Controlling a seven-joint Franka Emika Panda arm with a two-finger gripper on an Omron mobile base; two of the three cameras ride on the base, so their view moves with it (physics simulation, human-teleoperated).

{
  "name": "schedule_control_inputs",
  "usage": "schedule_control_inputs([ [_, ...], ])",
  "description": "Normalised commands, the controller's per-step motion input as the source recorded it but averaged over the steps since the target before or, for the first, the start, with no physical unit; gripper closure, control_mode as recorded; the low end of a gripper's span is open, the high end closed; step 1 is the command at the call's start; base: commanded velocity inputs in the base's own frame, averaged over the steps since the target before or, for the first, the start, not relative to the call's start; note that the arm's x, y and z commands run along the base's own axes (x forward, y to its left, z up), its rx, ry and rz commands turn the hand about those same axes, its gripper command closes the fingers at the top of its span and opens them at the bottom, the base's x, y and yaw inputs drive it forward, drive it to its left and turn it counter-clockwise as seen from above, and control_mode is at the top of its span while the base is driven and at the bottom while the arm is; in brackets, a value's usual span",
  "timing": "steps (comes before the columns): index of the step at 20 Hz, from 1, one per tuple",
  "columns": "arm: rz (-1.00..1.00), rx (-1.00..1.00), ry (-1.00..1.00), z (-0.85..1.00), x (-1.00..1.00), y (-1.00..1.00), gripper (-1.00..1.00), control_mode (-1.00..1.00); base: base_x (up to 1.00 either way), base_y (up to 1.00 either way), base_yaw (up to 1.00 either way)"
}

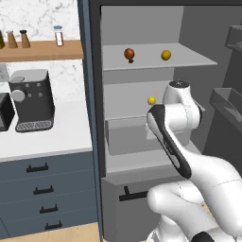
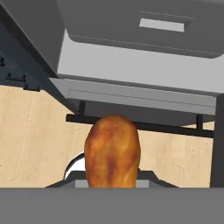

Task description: Place one lemon and one chicken drumstick in each tupperware on the nearby counter, to pack two identical lunches.

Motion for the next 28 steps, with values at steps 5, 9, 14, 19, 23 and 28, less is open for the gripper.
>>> schedule_control_inputs([
  [5, 0.0, 0.0, 0.0, 0.0, -0.2, 0.0, 1.0, -1.0, 0.0, 0.0, 0.0],
  [9, 0.0, 0.0, 0.0, 0.0, -0.43, 0.05, 1.0, -1.0, 0.0, 0.0, 0.0],
  [14, 0.0, 0.0, 0.0, 0.0, 0.0, 0.0, 1.0, 1.0, -0.48, 0.9, 0.0],
  [19, 0.0, 0.0, 0.0, 0.0, 0.0, 0.0, 1.0, 1.0, -0.04, 1.0, 0.0],
  [23, 0.0, 0.0, 0.0, 0.0, 0.0, 0.0, 1.0, 1.0, 0.15, 1.0, 0.02],
  [28, 0.0, 0.0, 0.0, 0.0, 0.0, 0.0, 1.0, 1.0, 0.32, 1.0, 0.06],
])
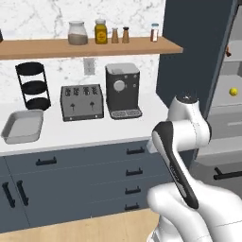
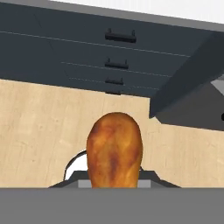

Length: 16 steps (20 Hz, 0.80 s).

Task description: Place one lemon and one chicken drumstick in each tupperware on the nearby counter, to pack two identical lunches.

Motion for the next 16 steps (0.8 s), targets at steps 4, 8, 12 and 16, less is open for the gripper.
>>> schedule_control_inputs([
  [4, 0.0, 0.0, 0.0, 0.0, 0.0, 0.0, 1.0, 1.0, 0.47, 1.0, 0.03],
  [8, 0.0, 0.0, 0.0, 0.0, 0.0, 0.0, 1.0, 1.0, 0.53, 1.0, 0.01],
  [12, 0.0, 0.0, 0.0, 0.0, 0.0, 0.0, 1.0, 1.0, 0.53, 1.0, 0.0],
  [16, 0.0, 0.0, 0.0, 0.0, 0.0, 0.0, 1.0, 1.0, 0.6, 1.0, 0.0],
])
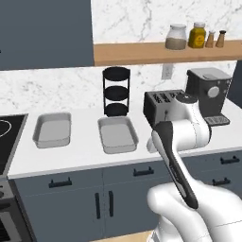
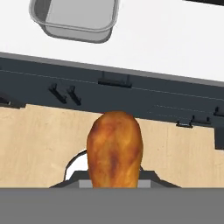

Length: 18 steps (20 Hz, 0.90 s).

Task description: Place one lemon and one chicken drumstick in each tupperware on the nearby counter, to pack two identical lunches.

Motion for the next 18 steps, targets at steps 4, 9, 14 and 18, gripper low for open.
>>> schedule_control_inputs([
  [4, 0.0, 0.0, 0.0, 0.0, 0.0, 0.0, 1.0, 1.0, 0.76, 0.45, 0.0],
  [9, -0.01, 0.0, 0.02, -0.1, 0.12, 0.01, 1.0, -1.0, 0.43, 0.06, -0.07],
  [14, -0.03, 0.01, 0.04, -0.78, 0.84, 0.04, 1.0, -1.0, 0.0, 0.0, 0.0],
  [18, 0.0, 0.01, 0.02, -0.74, 1.0, 0.13, 1.0, -1.0, 0.0, 0.0, 0.0],
])
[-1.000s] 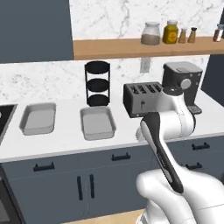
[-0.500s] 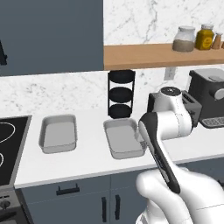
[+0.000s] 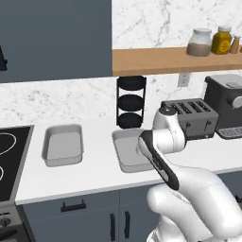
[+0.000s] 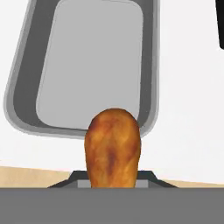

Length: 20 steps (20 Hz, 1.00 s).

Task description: Place one lemon and one chicken drumstick in each tupperware on the nearby counter, to pack two identical lunches.

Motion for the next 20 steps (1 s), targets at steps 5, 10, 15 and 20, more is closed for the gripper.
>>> schedule_control_inputs([
  [5, 0.0, 0.0, 0.0, -0.29, 1.0, 0.19, 1.0, -1.0, 0.0, 0.0, 0.0],
  [10, 0.0, 0.0, 0.16, 0.27, 0.55, 0.14, 1.0, -1.0, 0.0, 0.0, 0.0],
  [15, 0.01, 0.02, 0.25, 0.03, 0.3, -0.05, 1.0, -1.0, 0.0, 0.0, 0.0],
  [20, 0.07, 0.01, 0.13, -0.56, 0.03, -0.06, 1.0, -1.0, 0.0, 0.0, 0.0],
])
